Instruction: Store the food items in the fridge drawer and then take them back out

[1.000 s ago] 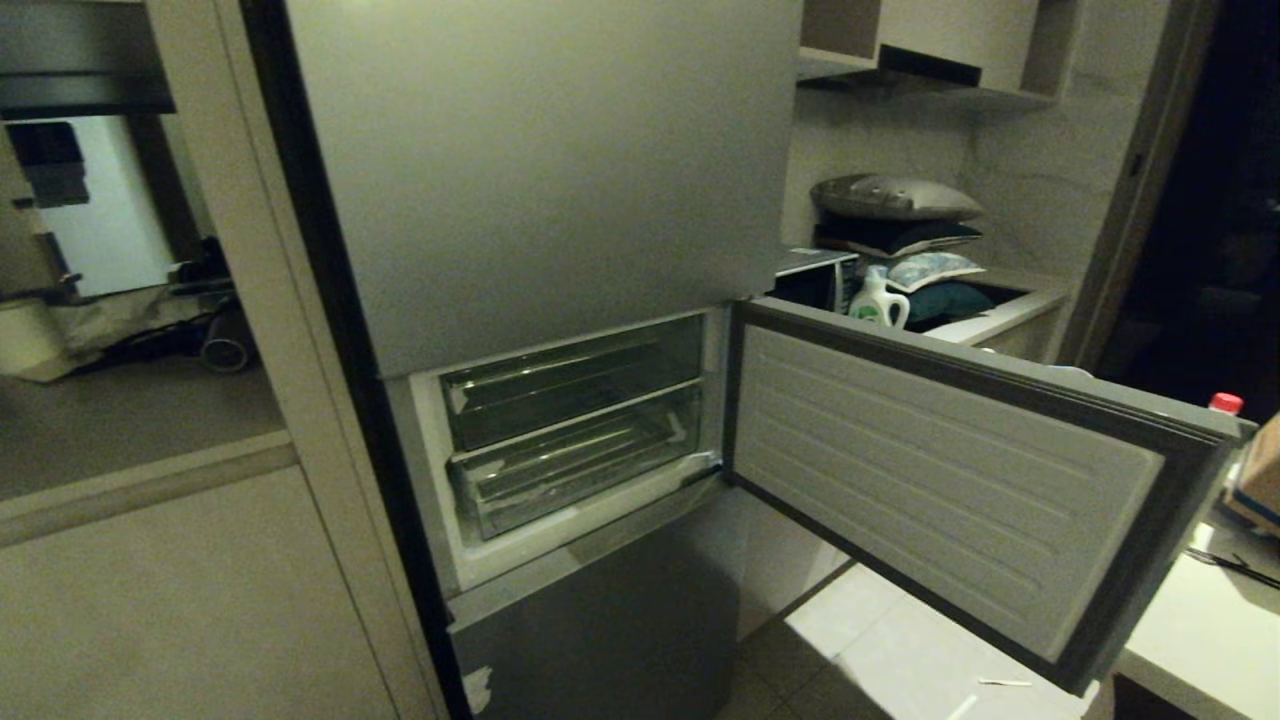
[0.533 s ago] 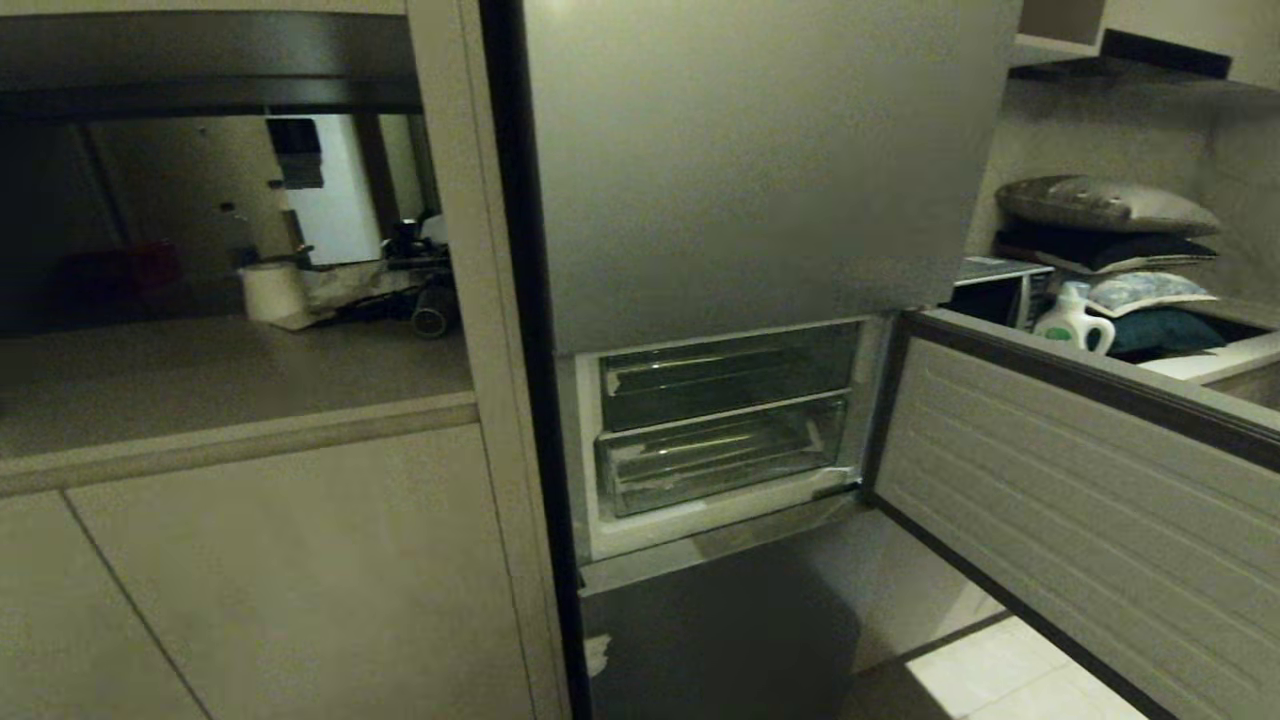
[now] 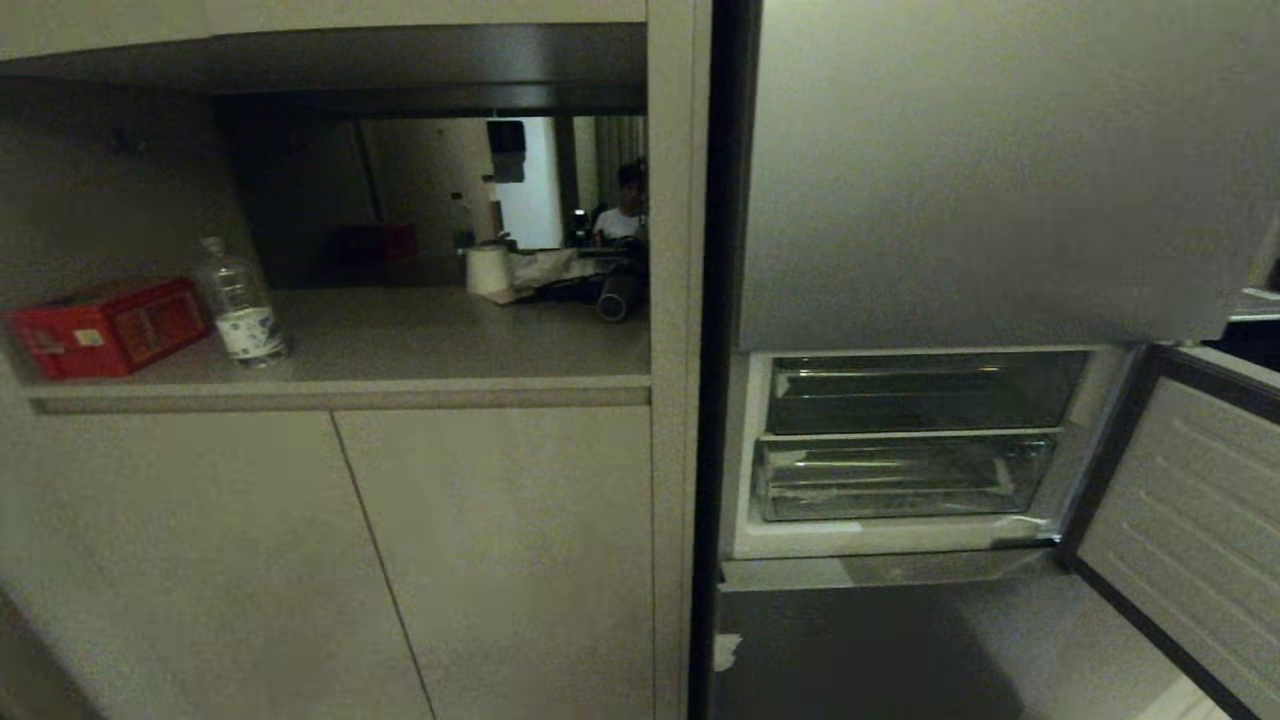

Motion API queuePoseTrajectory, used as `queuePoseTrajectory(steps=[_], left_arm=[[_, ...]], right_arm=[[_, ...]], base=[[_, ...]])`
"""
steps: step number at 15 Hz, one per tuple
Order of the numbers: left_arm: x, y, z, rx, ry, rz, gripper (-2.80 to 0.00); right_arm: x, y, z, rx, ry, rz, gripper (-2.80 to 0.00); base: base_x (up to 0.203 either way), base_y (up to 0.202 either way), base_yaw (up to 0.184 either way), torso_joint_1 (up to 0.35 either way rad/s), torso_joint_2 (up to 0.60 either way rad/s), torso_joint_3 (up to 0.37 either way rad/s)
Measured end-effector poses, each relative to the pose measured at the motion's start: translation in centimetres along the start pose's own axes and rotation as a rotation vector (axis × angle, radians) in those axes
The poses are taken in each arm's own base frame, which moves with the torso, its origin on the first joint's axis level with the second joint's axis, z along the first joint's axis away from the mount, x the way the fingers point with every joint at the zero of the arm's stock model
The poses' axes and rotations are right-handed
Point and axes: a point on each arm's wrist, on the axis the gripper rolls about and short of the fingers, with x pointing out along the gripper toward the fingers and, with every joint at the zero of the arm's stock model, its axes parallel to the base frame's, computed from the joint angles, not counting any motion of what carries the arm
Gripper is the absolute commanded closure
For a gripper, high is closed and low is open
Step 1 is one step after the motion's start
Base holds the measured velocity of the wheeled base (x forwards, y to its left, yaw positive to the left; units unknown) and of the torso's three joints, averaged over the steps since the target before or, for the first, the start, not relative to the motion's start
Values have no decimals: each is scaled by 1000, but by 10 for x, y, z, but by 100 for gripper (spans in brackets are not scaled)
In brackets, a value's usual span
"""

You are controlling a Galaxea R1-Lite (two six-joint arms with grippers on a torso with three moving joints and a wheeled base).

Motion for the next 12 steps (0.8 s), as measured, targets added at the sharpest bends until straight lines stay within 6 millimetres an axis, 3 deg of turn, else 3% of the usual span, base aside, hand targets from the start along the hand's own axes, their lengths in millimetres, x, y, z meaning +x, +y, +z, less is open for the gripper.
queuePoseTrajectory(steps=[2, 12], left_arm=[[0, 0, 0, 2, 0, 0, 0], [0, 0, 0, 1, 0, 0, 0]], right_arm=[[0, 0, 0, 0, -1, 0, 0], [0, 0, 0, 0, -1, 0, 0]], base=[[5, -4, 113, -28, 55, 46], [0, 0, 0, -136, 311, 167]])
